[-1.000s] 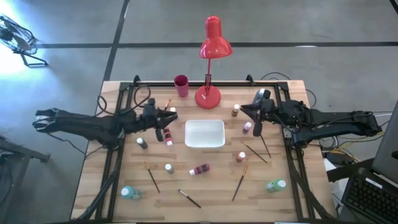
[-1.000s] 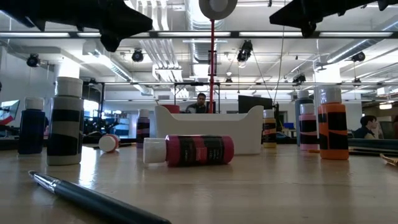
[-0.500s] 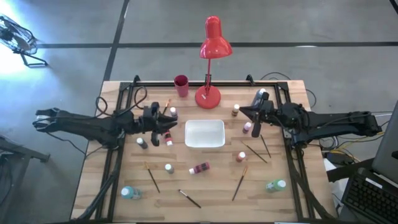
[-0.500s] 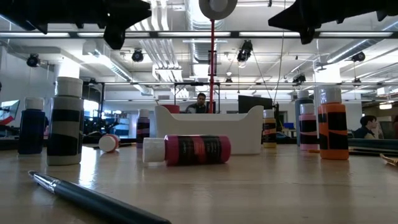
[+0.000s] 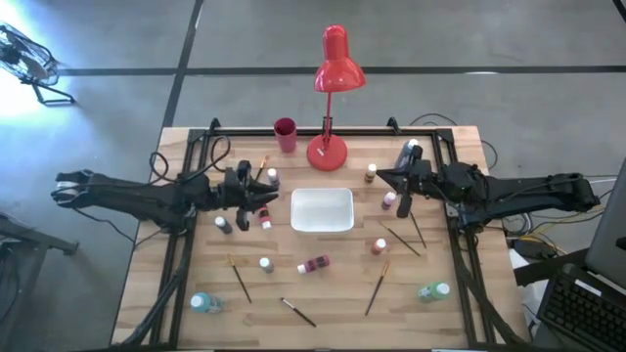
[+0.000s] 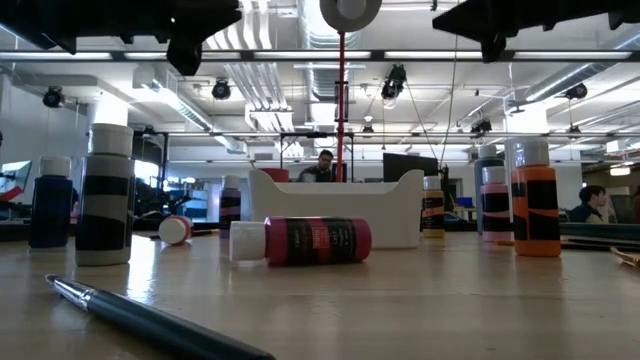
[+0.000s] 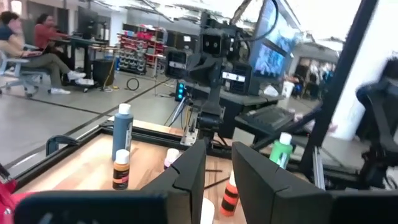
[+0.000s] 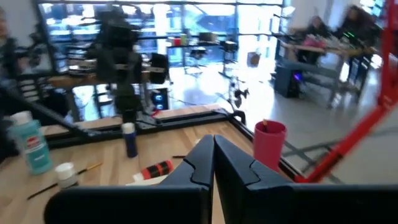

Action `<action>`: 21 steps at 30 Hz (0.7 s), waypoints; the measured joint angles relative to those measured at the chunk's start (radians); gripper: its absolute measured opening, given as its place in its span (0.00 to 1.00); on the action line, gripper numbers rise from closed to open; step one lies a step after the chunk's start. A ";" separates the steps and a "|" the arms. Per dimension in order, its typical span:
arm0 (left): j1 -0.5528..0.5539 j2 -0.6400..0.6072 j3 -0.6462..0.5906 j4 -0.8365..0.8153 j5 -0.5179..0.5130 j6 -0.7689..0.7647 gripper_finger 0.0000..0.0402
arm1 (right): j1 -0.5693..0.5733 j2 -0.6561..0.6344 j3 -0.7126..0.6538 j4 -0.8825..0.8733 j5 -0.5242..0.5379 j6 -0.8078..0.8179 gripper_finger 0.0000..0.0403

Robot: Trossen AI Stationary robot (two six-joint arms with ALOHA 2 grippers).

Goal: Pick & Place Paint Supplies
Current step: Put the blue paint bottle into the white bin

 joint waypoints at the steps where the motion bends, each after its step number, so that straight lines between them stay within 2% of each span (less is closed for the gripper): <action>1: -0.006 -0.006 -0.003 0.000 0.002 0.021 0.21 | 0.022 -0.004 0.002 -0.002 0.007 -0.017 0.02; 8: -0.014 -0.062 -0.044 -0.026 -0.011 0.065 0.15 | 0.205 -0.026 0.000 -0.072 0.285 -0.036 0.02; 12: -0.014 -0.085 -0.077 -0.015 -0.011 0.065 0.13 | 0.248 -0.028 -0.003 -0.088 0.294 -0.011 0.02; 21: -0.013 -0.112 -0.079 0.009 -0.011 0.137 0.12 | 0.223 -0.038 -0.003 -0.087 0.294 -0.038 0.02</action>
